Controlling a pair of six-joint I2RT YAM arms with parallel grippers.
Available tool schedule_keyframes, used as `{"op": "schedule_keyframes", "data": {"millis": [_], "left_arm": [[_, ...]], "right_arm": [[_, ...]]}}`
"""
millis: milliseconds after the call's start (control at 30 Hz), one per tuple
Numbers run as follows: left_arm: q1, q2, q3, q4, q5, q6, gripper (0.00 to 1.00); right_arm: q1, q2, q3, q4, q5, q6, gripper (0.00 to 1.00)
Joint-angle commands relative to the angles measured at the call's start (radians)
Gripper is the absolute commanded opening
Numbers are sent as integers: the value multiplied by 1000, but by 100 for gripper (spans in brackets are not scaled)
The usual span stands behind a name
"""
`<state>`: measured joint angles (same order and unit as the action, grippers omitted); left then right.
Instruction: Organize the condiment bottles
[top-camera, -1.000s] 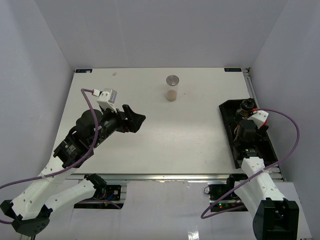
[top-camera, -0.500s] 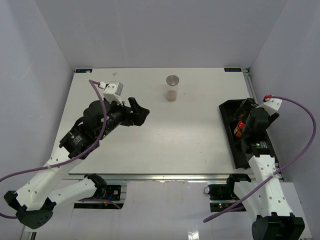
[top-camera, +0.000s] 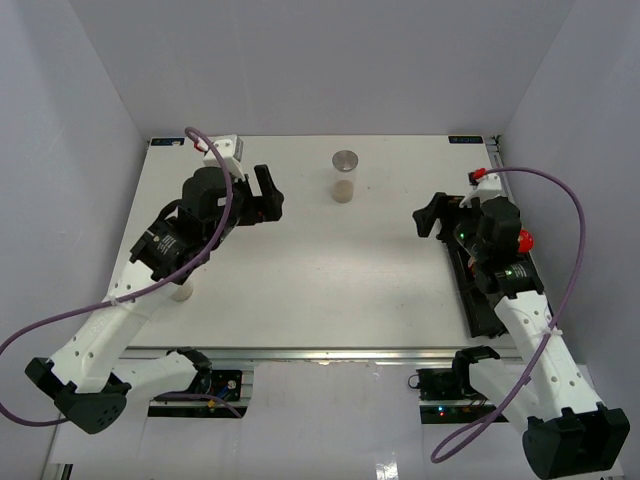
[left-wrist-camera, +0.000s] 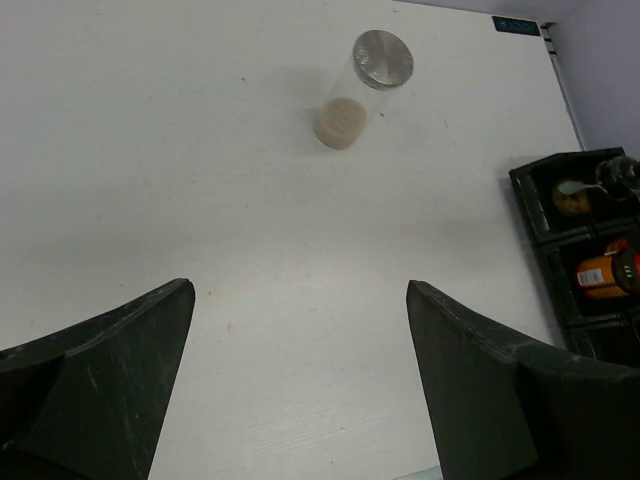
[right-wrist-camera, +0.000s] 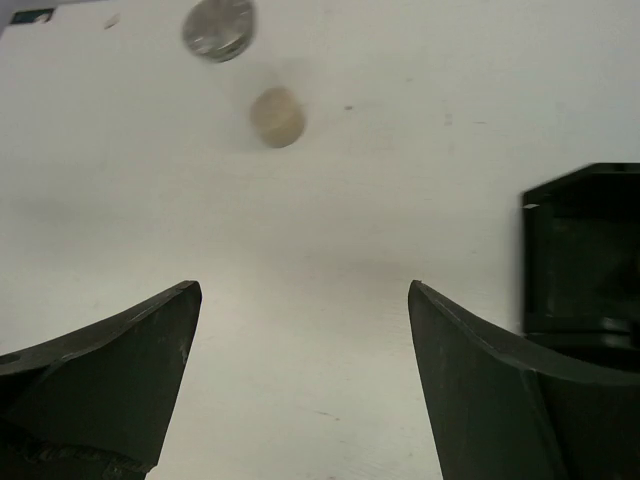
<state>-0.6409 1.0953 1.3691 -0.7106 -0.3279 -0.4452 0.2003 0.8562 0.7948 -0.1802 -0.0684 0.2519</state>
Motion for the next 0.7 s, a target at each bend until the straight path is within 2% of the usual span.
{"op": "schedule_keyframes", "data": {"millis": [0,133,333,467,567,667], "left_arm": [[116,89,60,-108,-17,-8,97],[252,137,36,-147,2,-56,95],[385,-8,-91,-146,-43,-162,97],[495,18,-90,-218,-38,-190,96],[534,9,-114,-269,-74,-256,95],[547,-64,-169,-256,-102,-304,95]], "right_arm": [[119,40,21,58,-77,-33,90],[148,45,-7,64,-80,-74,90],[148,34,-52,92,-94,-133,90],[148,76,-60,129,-134,-140,90],[148,95,-66,149,-156,-137,90],[148,99,-71,167,-157,-136,90]]}}
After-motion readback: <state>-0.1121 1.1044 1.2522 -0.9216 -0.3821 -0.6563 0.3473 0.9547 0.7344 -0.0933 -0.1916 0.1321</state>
